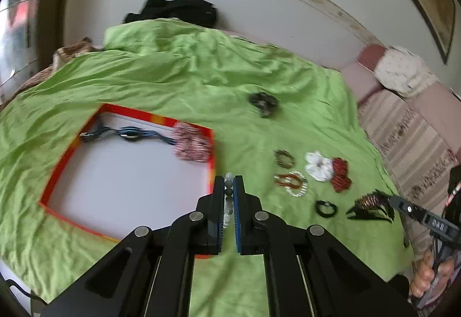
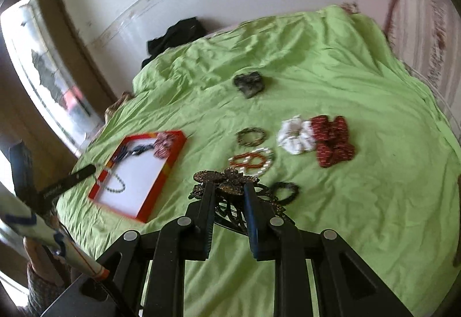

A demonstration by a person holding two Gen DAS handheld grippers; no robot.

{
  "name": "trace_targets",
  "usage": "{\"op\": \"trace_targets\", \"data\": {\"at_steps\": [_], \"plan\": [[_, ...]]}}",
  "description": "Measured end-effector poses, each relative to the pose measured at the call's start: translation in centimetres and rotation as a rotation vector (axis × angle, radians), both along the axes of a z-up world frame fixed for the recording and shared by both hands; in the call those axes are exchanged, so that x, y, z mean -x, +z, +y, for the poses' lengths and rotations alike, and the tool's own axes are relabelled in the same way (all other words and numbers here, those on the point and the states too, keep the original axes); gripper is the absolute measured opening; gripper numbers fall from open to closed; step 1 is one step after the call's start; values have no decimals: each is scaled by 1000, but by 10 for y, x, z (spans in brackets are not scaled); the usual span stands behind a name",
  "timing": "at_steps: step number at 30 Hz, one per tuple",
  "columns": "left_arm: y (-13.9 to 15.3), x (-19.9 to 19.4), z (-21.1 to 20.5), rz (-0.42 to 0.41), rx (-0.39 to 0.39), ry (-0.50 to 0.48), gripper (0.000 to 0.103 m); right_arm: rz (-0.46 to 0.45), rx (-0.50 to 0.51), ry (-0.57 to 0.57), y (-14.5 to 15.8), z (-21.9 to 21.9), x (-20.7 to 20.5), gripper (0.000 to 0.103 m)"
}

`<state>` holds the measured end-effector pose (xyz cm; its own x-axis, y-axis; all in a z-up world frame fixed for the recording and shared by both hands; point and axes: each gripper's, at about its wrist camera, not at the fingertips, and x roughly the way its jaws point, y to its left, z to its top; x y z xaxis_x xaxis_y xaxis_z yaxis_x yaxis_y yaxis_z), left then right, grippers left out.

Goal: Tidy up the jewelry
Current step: 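Carry the pearl bracelet with the left tool while the right carries the hair clip, release both in box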

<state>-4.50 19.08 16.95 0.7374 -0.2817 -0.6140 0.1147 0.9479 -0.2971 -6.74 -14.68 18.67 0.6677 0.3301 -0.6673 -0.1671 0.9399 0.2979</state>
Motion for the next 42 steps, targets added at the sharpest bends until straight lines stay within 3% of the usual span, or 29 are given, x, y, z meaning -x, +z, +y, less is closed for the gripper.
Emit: {"op": "trace_targets", "data": {"at_steps": [10, 22, 28, 32, 42], "plan": [[-30, -19, 92, 62, -28, 214, 5, 47, 37, 208, -17, 111, -24, 21], [-84, -32, 163, 133, 84, 329, 5, 116, 52, 384, -52, 238, -64, 21], [-98, -37, 181, 155, 109, 351, 5, 153, 60, 420, -74, 269, -80, 21], [-106, -41, 183, 176, 81, 370, 5, 163, 82, 427, -89, 279, -86, 21], [-115, -44, 186, 204, 60, 392, 6, 181, 110, 443, -107, 280, -87, 22]]}}
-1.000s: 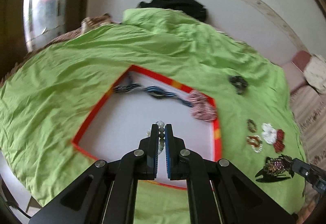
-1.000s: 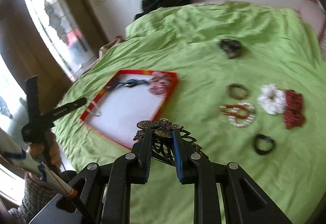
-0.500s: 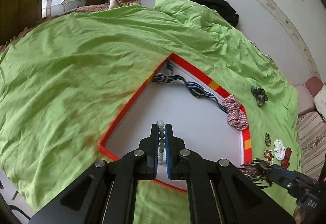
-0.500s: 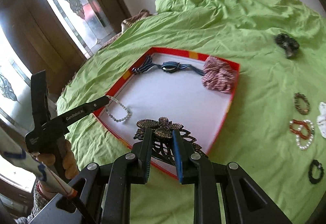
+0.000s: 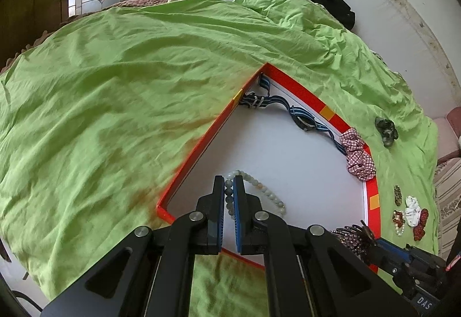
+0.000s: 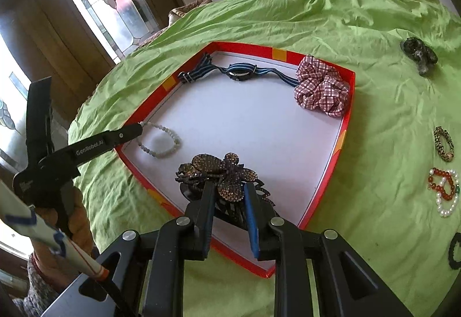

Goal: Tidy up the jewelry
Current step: 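Carry the pearl bracelet with the left tool while the right carries the hair clip, release both in box, then withdraw both open tools from the box back toward the jewelry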

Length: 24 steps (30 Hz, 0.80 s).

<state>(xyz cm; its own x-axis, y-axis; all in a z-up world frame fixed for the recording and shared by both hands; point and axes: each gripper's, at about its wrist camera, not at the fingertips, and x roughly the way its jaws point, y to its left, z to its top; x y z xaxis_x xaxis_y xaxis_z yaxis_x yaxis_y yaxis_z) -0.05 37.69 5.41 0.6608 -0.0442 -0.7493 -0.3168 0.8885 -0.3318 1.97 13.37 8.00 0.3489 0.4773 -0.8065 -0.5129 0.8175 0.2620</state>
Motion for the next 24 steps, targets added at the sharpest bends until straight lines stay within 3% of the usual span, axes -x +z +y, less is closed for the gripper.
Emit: {"op": "trace_targets", "data": {"at_steps": [6, 10, 13, 15, 17, 20, 24], "plan": [[-1, -3, -7, 2, -21, -14, 6, 0, -2, -8, 1, -4, 2, 28], [0, -2, -10, -11, -29, -25, 6, 1, -25, -30, 7, -14, 4, 45], [1, -1, -10, -25, -27, -23, 6, -12, -31, -43, 14, -21, 6, 48], [2, 1, -10, -36, -18, -25, 12, -15, -36, -52, 17, -26, 8, 52], [4, 3, -10, -48, -10, -15, 44, -19, -40, -67, 19, -33, 10, 55], [9, 8, -8, -85, -3, 4, 47, -20, -39, -82, 20, -43, 13, 55], [6, 7, -8, -66, -1, 16, 47, -20, -29, -103, 21, -53, 17, 55]]}}
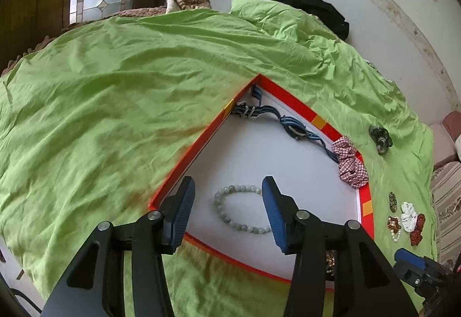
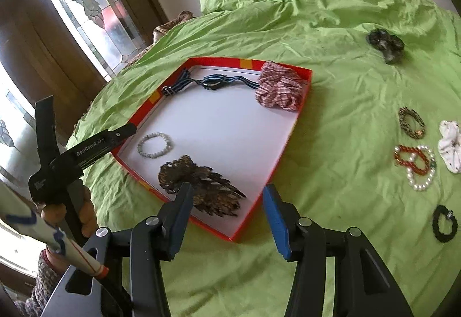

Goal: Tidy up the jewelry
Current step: 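Withdraw both open tools from the box back toward the jewelry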

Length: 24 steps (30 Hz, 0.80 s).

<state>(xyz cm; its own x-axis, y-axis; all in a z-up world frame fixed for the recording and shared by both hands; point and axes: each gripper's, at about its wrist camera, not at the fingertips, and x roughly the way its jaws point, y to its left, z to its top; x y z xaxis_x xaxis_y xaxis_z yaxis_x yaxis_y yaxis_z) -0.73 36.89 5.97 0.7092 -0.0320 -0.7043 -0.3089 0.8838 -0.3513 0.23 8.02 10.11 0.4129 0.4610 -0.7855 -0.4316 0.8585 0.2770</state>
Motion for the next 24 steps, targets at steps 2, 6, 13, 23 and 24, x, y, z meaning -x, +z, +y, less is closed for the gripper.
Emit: {"op": "trace_targets", "data": {"at_steps": [2, 6, 13, 23, 24], "plan": [[0, 0, -1, 2, -8, 4, 47, -2, 3, -8, 1, -4, 2, 55], [-1, 0, -5, 14, -57, 15, 47, -7, 13, -22, 3, -11, 6, 55], [0, 0, -20, 29, -166, 18, 47, -10, 26, -47, 4, -24, 13, 56], [2, 4, -52, 48, -327, -17, 47, -19, 36, -104, 10, -54, 23, 57], [2, 5, -55, 50, -336, -21, 47, -20, 36, -109, 11, -57, 24, 57]]}}
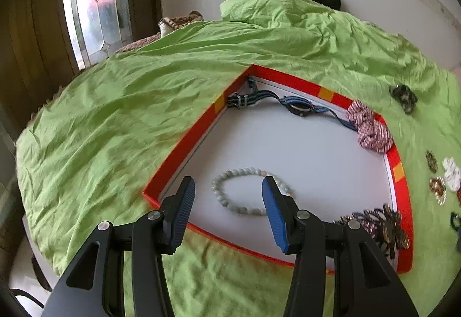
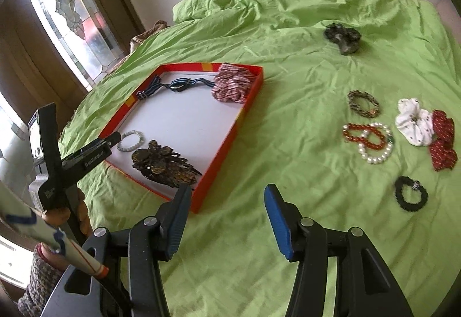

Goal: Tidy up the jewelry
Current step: 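Withdraw both open tools from the box back toward the jewelry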

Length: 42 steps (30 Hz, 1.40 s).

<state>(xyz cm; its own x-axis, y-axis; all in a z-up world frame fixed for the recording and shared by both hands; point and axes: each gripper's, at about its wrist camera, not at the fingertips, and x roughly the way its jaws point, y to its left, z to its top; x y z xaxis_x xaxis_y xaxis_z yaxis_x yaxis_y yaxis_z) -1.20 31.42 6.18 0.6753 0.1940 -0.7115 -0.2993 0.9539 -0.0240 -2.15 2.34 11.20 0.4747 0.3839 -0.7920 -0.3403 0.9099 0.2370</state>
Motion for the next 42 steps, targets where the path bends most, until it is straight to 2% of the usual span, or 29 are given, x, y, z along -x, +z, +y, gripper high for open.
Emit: {"op": "trace_targets", "data": {"at_steps": [8, 15, 17, 19, 24, 26, 30, 34, 37, 42], "plan": [[-5, 3, -31, 21, -91, -48, 47, -11, 7, -64, 1, -42, 14, 61], [13, 21, -52, -82, -116, -98, 47, 33, 35, -213, -16, -121, 25, 61], [20, 24, -56, -86, -103, -97, 47, 44, 32, -277, -20, -152, 27, 61], [29, 30, -64, -89, -58, -116, 47, 47, 27, -340, -23, -184, 30, 61], [51, 31, -107, -77, -23, -234, 50, 47, -1, -450, -26, -240, 29, 61], [57, 27, -131, -62, -2, -305, 56, 39, -22, -480, -26, -258, 28, 61], [54, 9, -192, -3, 28, -457, 58, 27, -52, -495, -28, -272, 21, 61], [43, -20, -239, 59, 41, -547, 58, 28, -82, -463, -33, -272, 12, 61], [33, -55, -267, 115, 40, -573, 58, 28, -95, -430, -37, -264, 4, 61], [15, -109, -294, 186, 68, -560, 57, 33, -121, -377, -44, -252, -14, 61]]}}
